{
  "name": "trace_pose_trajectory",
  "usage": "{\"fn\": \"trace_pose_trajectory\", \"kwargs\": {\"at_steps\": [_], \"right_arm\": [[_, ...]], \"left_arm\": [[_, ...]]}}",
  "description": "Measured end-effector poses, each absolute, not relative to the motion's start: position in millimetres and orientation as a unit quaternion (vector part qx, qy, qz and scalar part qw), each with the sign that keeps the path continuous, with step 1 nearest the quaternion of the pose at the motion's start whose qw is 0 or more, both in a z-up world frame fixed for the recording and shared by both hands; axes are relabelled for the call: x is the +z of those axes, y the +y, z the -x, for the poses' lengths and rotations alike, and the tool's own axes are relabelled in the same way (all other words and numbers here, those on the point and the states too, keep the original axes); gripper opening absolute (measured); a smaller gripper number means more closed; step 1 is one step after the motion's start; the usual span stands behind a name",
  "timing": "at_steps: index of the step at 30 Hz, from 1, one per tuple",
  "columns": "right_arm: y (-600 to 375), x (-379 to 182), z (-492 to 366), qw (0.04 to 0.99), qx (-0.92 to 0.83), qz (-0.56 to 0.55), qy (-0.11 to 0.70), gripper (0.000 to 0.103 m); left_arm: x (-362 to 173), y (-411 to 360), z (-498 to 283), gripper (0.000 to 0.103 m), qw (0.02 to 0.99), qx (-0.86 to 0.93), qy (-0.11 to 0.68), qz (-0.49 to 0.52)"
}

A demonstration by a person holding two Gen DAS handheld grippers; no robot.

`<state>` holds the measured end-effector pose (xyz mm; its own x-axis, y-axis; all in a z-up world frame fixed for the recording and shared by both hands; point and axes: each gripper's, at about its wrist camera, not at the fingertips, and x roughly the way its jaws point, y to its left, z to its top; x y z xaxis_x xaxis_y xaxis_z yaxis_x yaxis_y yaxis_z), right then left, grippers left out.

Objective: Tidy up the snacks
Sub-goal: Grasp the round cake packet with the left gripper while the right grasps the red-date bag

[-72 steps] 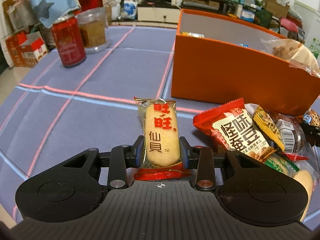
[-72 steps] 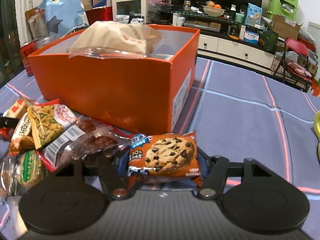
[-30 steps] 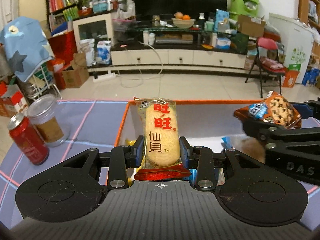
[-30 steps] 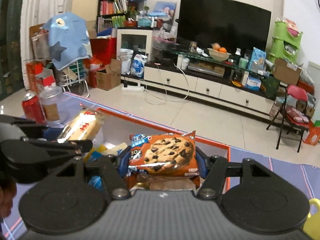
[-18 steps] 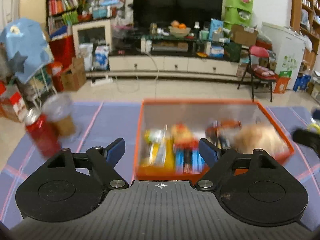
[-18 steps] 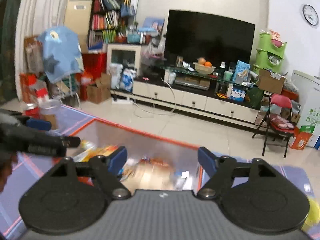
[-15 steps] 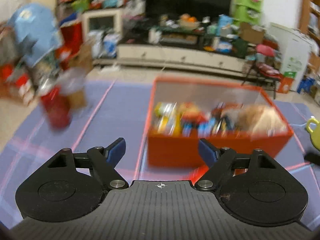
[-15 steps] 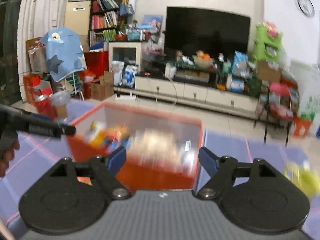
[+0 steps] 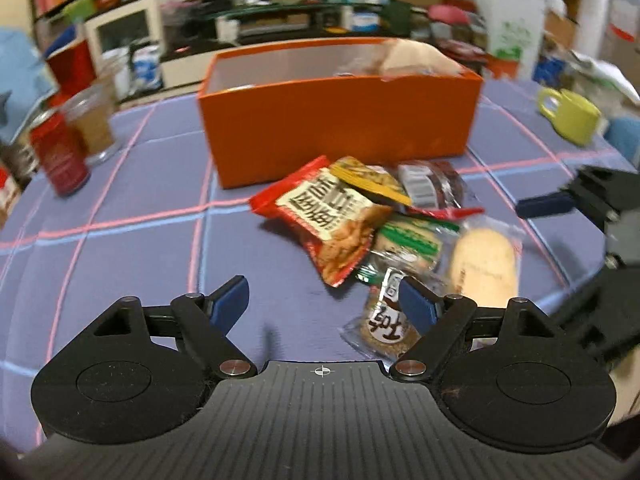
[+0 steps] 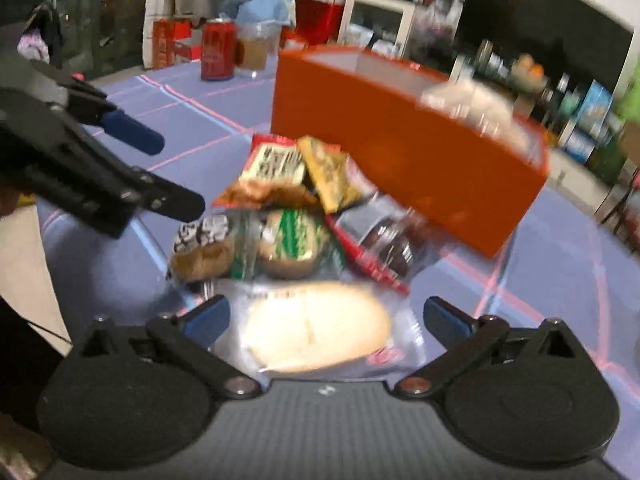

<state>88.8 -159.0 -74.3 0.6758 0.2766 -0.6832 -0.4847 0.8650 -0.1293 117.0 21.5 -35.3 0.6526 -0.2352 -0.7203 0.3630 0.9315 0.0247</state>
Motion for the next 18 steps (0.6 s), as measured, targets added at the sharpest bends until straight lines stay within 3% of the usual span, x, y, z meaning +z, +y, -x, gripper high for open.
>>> {"fn": "trace_pose_trajectory", "kwargs": {"at_steps": [5, 13, 17, 18], "right_arm": [[-163.8, -83.0, -99.3, 0.897, 0.218, 0.138, 0.359, 0.102], [-182.8, -60.8, -90.9, 0.911, 0.151, 0.103, 0.370, 0.102], [-199.7, -46.5, -105.3, 0.936, 0.063, -0.010, 0.345, 0.102], [-200.6, -45.8, -111.6, 0.937, 0.053, -0.036, 0.343, 0.102]], "left_arm": [[-46.3, 16.8, -114.6, 0.059, 0.890, -0.204, 0.395, -0.102], [-52.4, -3.2, -113.0, 0.058, 0.885, -0.243, 0.365, -0.160], [-64.4, -17.2, -115.7, 0.024, 0.872, -0.257, 0.372, -0.187], [-66.5, -18.9, -116.4, 0.020, 0.871, -0.259, 0.375, -0.184]]}}
